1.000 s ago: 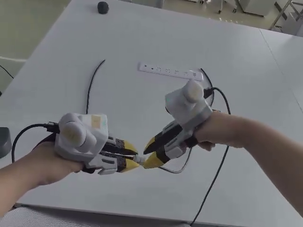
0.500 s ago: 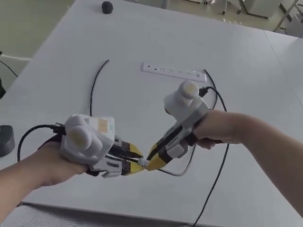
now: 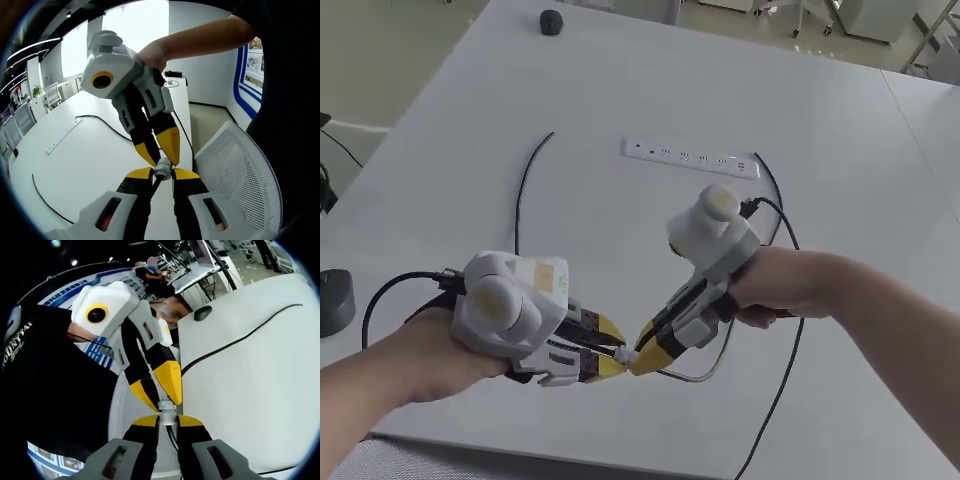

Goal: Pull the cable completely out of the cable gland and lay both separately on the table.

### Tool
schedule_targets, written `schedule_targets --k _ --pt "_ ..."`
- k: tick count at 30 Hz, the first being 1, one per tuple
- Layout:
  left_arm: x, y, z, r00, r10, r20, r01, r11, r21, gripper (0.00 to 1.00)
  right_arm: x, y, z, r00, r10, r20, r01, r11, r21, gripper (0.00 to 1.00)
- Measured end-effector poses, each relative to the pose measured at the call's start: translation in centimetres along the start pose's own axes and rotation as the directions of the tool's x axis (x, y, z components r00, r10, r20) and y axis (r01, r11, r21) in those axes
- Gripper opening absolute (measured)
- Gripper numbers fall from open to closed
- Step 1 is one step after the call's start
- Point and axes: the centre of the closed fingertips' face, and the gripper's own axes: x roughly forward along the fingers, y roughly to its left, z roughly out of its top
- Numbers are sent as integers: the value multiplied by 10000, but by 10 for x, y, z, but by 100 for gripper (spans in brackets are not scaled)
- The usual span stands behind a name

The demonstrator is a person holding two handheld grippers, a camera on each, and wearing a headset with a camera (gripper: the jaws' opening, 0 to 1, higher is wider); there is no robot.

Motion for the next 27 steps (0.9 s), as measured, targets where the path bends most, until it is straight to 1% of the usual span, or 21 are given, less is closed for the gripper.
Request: schedule_targets --k 2,4,5,9,10,12,13,14,15,16,17,18,19,20,21,22,23,24,25,26,27 --pt "0 0 0 10000 20 -23 -19 10000 23 16 0 1 -1 10000 -56 -68 55 10000 -82 8" --pt "0 -1 0 10000 7 -18 -7 10000 9 16 0 1 0 9998 -162 -99 155 9976 -674 8" --pt "0 -1 0 10000 29 -41 -29 10000 12 16 1 3 -1 9997 -217 -132 210 9984 -517 7" --pt "0 2 -1 9997 190 -137 -192 9997 -143 16 1 -2 1 9966 -801 -170 791 9955 -525 7" --pt "0 3 -2 9997 212 -138 -215 9996 -186 16 0 -4 2 9930 -1172 -111 1155 9885 -977 7" --pt "0 1 -2 9998 186 -99 -190 9991 -386 16 1 -2 1 9871 -1588 -201 1545 9780 -1403 7" --pt "0 1 -3 9998 192 -40 -194 9985 -516 16 2 -2 1 9829 -1831 -201 1771 9695 -1695 7" --pt "-1 1 -3 9998 202 10 -201 9979 -612 16 2 -2 1 9753 -2202 -194 2114 9549 -2084 7" --pt "-1 1 -3 9997 219 85 -212 9970 -742 16 2 -2 1 9674 -2526 -165 2419 9416 -2342 7" --pt "-1 1 -2 9997 218 150 -205 9963 -831 16 2 -1 0 9559 -2932 -181 2778 9222 -2691 7" --pt "-2 0 -2 9996 225 196 -207 9958 -888 16 2 -1 1 9472 -3203 -135 3021 9057 -2973 7" --pt "-2 0 -3 9993 250 262 -225 9955 -923 16 2 -1 1 9320 -3624 -20 3431 8841 -3173 7" --pt "-3 0 -2 9991 262 322 -228 9947 -1002 16 1 -1 1 9213 -3889 51 3690 8700 -3271 7" --pt "-3 0 -1 9987 285 421 -236 9935 -1113 16 0 -1 2 9030 -4290 238 4079 8384 -3615 7" --pt "-3 1 -1 9986 314 437 -264 9935 -1110 16 0 -2 3 8953 -4441 341 4236 8254 -3732 7" --pt "-4 2 -1 9980 391 487 -332 9924 -1182 16 -1 -3 4 8709 -4886 528 4686 7932 -3890 7" --pt "-5 2 0 9979 376 532 -307 9916 -1258 16 -1 -2 4 8500 -5231 614 4977 7597 -4184 7" --pt "-5 2 0 9977 362 572 -284 9909 -1312 16 -1 -1 4 8362 -5438 707 5166 7379 -4343 7" --pt "-5 1 0 9976 368 583 -288 9907 -1329 16 -2 -1 4 8224 -5635 787 5357 7204 -4406 7" --pt "-5 1 1 9974 382 615 -295 9901 -1375 16 -2 -2 6 8022 -5894 954 5602 6878 -4616 7" --pt "-5 1 1 9971 409 641 -315 9894 -1415 16 -3 -2 6 7885 -6055 1075 5778 6695 -4668 7"
